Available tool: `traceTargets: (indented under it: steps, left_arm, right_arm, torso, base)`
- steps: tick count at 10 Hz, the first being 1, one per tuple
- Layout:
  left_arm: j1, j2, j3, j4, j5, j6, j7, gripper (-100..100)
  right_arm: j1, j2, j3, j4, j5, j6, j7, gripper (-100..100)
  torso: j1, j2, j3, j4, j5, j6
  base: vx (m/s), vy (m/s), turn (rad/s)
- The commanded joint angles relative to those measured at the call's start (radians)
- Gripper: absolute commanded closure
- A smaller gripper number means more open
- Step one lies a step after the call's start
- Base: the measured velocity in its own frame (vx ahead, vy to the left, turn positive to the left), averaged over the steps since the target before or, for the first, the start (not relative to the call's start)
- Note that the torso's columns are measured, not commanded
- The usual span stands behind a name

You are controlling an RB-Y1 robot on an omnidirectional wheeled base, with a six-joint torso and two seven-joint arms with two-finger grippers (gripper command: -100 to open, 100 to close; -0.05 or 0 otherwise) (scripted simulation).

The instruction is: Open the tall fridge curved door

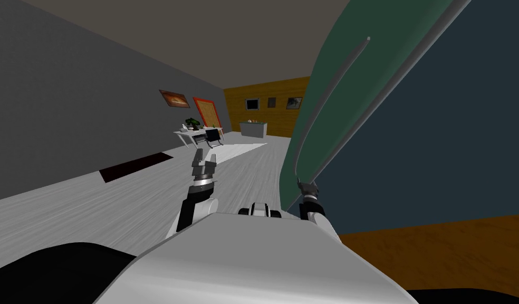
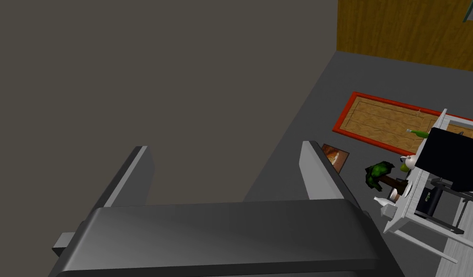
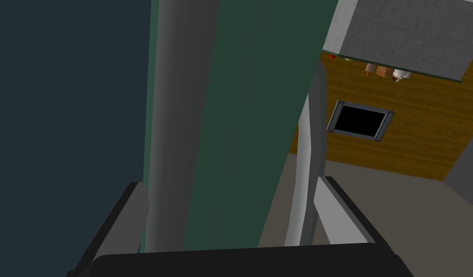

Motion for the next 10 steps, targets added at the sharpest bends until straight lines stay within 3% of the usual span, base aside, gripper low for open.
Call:
traceTargets:
  steps: [1,2,5,6,7,9,10]
  left_arm:
    - [0.0,0.0,0.0,0.0,0.0,0.0,0.0,0]
    - [0.0,0.0,0.0,0.0,0.0,0.0,0.0,0]
    - [0.0,0.0,0.0,0.0,0.0,0.0,0.0,0]
    - [0.0,0.0,0.0,0.0,0.0,0.0,0.0,0]
    - [0.0,0.0,0.0,0.0,0.0,0.0,0.0,0]
    - [0.0,0.0,0.0,0.0,0.0,0.0,0.0,0]
    - [0.0,0.0,0.0,0.0,0.0,0.0,0.0,0]
  right_arm:
    - [-0.006,0.001,0.0,0.02,0.077,0.031,0.009,-100]
    - [-0.006,0.001,0.0,0.02,0.083,0.031,0.009,-100]
    - [-0.005,0.006,0.002,0.059,0.183,0.093,0.028,-100]
    - [-0.005,0.006,0.002,0.059,0.211,0.093,0.028,-100]
    - [-0.004,0.008,0.003,0.078,0.244,0.123,0.037,-100]
    - [-0.004,0.008,0.003,0.078,0.284,0.123,0.037,-100]
    - [-0.003,0.01,0.003,0.097,0.326,0.152,0.046,-100]
  torso:
    - [0.0,-0.002,-0.001,-0.001,0.0,-0.001]
    - [0.0,-0.003,-0.002,0.0,0.0,-0.002]
    - [0.0,-0.004,-0.003,0.0,0.001,-0.003]
    - [0.001,-0.006,-0.003,0.0,0.001,-0.004]
    - [0.0,-0.007,-0.004,0.0,0.002,-0.005]
    - [-0.002,-0.01,-0.006,-0.001,0.002,-0.005]
    - [-0.001,-0.01,-0.006,-0.001,0.003,-0.004]
  base:
    - [0.015,0.019,0.04]
    - [0.002,0.007,0.013]
    - [0.023,0.019,0.048]
    - [0.027,0.022,0.036]
    - [0.027,0.022,0.066]
    - [0.011,0.018,0.021]
    - [0.009,0.01,0.058]
